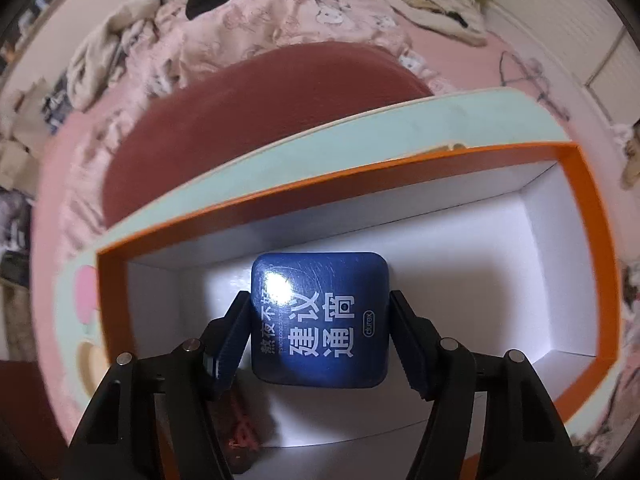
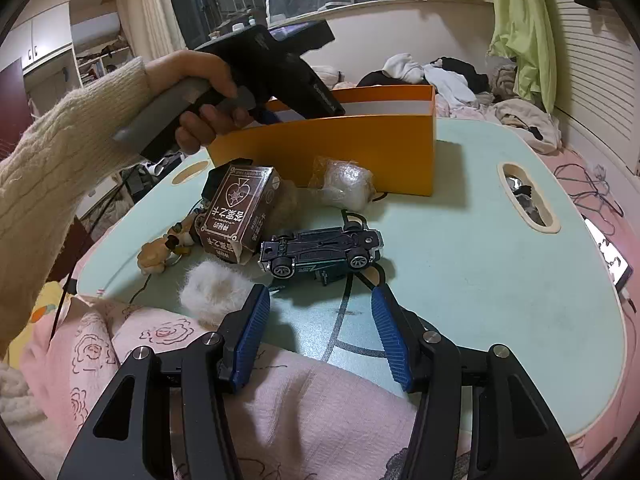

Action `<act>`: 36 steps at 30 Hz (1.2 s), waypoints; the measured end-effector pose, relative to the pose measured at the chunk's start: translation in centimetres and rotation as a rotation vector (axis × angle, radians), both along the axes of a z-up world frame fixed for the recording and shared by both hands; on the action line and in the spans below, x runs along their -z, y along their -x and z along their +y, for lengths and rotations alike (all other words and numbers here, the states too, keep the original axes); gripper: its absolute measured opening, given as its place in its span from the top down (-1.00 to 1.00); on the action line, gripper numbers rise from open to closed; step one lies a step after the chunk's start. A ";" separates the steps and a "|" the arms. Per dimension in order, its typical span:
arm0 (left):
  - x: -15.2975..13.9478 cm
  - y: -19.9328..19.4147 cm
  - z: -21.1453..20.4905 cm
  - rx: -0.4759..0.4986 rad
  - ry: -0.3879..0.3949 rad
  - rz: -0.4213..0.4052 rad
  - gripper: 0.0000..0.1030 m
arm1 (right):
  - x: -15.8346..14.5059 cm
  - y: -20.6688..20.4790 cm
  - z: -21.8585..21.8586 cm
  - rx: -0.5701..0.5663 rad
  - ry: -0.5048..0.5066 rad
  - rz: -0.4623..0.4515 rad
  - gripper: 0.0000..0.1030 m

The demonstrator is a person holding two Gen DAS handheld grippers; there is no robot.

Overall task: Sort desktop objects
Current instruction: 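Reach into the box and grasp the blue tin with the left tool, then lift the blue tin out and set it on the table beside the figurine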

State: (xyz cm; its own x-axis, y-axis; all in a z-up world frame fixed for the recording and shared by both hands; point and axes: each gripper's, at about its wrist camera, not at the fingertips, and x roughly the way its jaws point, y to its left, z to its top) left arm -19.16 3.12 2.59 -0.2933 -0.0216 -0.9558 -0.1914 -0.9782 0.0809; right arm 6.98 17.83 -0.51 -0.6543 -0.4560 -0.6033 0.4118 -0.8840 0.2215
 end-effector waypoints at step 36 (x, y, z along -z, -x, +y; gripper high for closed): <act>0.9 -21.0 -10.7 -0.182 -0.546 0.422 -0.30 | -0.1 -0.1 0.4 0.018 -0.010 0.006 -0.06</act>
